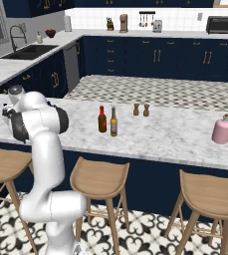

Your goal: Move the plastic bottles in the middle to the plastics group, and the glass bottles in the middle to the glass group.

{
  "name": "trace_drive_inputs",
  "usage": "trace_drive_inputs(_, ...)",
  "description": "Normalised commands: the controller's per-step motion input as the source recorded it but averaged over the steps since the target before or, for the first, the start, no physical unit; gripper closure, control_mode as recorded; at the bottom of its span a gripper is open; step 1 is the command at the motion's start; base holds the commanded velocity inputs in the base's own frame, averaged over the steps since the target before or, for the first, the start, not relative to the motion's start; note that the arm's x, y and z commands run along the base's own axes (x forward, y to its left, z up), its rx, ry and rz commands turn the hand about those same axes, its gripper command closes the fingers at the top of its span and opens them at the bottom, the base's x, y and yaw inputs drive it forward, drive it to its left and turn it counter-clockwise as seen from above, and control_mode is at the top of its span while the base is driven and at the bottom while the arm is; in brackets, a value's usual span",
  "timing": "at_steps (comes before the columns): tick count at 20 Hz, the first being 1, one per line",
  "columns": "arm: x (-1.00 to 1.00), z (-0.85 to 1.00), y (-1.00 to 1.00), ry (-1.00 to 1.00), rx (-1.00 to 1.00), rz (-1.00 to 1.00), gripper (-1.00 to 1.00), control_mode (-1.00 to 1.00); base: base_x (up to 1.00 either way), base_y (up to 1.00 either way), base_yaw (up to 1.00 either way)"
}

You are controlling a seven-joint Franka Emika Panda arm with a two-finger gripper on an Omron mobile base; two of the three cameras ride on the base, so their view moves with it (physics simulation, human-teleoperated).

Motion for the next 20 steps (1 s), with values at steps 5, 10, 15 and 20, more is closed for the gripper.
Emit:
trace_drive_inputs(5, 0.06, -0.07, 0.0, 0.0, 0.0, 0.0, 1.0, -1.0, 0.0, 0.0, 0.0)
trace_drive_inputs(10, 0.41, 0.0, 0.03, 0.0, 0.0, 0.0, 1.0, -1.0, 0.0, 0.0, 0.0)
trace_drive_inputs(15, 0.47, 0.0, 0.13, 0.0, 0.0, 0.0, 1.0, -1.0, 0.0, 0.0, 0.0)
trace_drive_inputs(20, 0.2, 0.09, 0.3, 0.0, -0.03, 0.0, 1.0, -1.0, 0.0, 0.0, 0.0)
